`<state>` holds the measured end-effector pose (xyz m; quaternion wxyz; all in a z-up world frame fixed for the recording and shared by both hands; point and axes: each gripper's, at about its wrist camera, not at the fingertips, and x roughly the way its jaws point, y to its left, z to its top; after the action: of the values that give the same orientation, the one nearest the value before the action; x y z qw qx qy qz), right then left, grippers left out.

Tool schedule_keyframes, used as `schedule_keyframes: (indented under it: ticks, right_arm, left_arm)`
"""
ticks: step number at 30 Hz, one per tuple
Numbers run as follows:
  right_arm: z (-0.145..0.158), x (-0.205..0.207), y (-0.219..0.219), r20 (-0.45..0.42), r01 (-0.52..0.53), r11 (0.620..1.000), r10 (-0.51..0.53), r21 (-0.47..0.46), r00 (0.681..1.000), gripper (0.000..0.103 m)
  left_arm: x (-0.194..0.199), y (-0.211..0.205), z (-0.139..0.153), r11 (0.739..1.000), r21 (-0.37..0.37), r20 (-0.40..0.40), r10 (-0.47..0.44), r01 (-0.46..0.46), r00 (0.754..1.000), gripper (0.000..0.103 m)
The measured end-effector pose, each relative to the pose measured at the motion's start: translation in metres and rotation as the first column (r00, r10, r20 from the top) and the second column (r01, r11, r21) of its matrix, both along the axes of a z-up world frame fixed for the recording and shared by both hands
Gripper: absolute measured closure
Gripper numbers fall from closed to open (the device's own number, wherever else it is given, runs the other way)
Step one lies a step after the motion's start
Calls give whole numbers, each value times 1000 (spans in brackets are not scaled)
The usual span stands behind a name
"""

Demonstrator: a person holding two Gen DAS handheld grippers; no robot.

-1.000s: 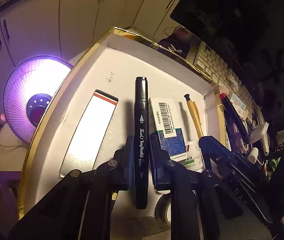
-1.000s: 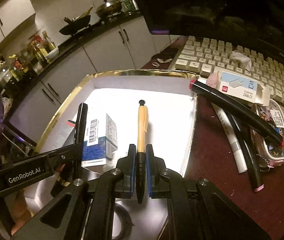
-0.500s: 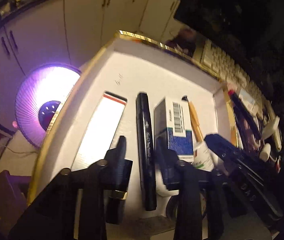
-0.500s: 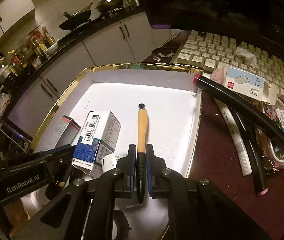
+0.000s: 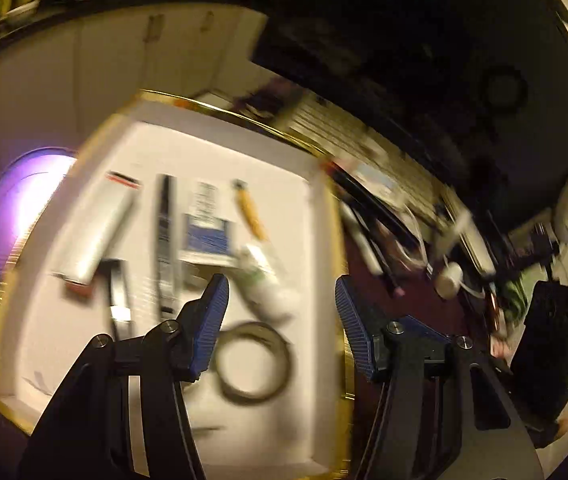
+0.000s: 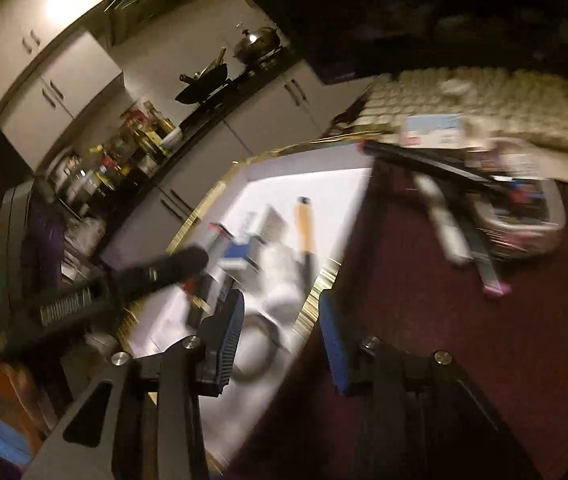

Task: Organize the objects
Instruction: 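Move both open tools back over the desk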

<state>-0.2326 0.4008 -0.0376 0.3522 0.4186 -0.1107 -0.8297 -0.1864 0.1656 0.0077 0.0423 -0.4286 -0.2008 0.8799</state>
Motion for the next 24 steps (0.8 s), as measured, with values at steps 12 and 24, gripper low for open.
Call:
schedule_keyframes:
  ticks: [12, 24]
  right_arm:
    - [-32, 40, 64, -76, 147, 937, -129, 317, 989, 60]
    - [-37, 40, 76, -108, 94, 959, -67, 268, 992, 52]
  left_arm:
    - [-73, 87, -2, 988, 76, 94, -144, 137, 985, 47]
    - [-134, 90, -24, 987, 156, 202, 3, -35, 979, 47]
